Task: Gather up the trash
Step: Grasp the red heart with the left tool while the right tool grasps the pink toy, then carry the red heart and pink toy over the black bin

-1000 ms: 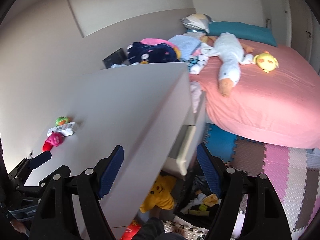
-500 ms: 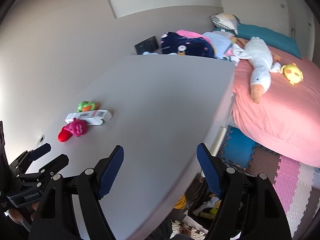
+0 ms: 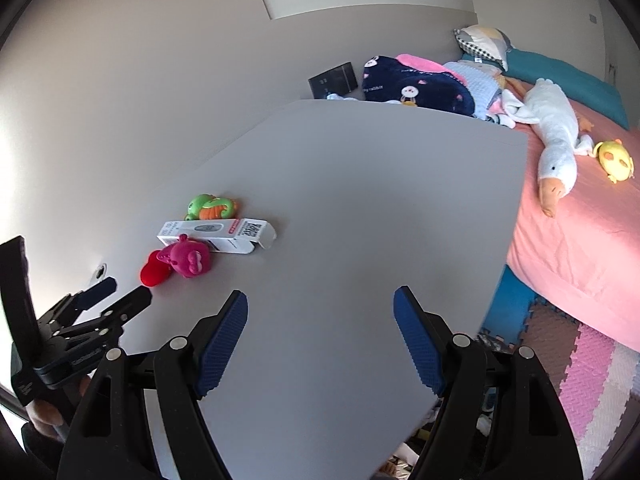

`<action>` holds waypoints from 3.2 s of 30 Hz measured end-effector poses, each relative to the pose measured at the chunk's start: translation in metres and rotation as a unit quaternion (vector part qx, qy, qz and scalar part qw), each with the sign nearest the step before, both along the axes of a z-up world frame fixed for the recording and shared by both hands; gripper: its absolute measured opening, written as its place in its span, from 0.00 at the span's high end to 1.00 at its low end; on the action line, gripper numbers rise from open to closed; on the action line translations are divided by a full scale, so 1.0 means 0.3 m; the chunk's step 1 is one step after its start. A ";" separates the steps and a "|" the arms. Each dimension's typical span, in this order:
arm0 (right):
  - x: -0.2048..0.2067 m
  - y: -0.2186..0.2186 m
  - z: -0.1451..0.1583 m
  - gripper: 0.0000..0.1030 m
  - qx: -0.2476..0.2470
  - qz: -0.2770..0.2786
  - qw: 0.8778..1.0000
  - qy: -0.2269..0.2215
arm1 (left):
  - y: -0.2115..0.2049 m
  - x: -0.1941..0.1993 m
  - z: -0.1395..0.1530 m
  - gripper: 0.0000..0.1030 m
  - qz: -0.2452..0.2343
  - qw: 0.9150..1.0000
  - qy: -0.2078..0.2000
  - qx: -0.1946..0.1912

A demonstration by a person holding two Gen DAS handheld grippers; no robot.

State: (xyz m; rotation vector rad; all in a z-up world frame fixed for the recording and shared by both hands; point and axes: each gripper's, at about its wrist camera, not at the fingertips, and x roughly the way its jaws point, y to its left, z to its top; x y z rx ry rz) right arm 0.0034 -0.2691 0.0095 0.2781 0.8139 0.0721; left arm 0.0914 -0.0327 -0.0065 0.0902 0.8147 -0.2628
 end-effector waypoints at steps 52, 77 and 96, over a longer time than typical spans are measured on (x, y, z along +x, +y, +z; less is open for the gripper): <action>0.360 0.512 -0.125 0.31 -0.044 0.119 0.991 0.044 | 0.359 0.176 -0.020 0.53 0.099 0.995 0.024 0.002; 0.254 0.382 -0.045 0.35 -0.023 0.094 0.995 0.016 | 0.269 0.142 -0.011 0.53 0.075 0.997 0.022 0.010; 0.028 0.163 0.036 0.35 -0.022 0.053 0.998 -0.006 | 0.029 -0.001 0.068 0.53 0.024 1.000 0.004 0.002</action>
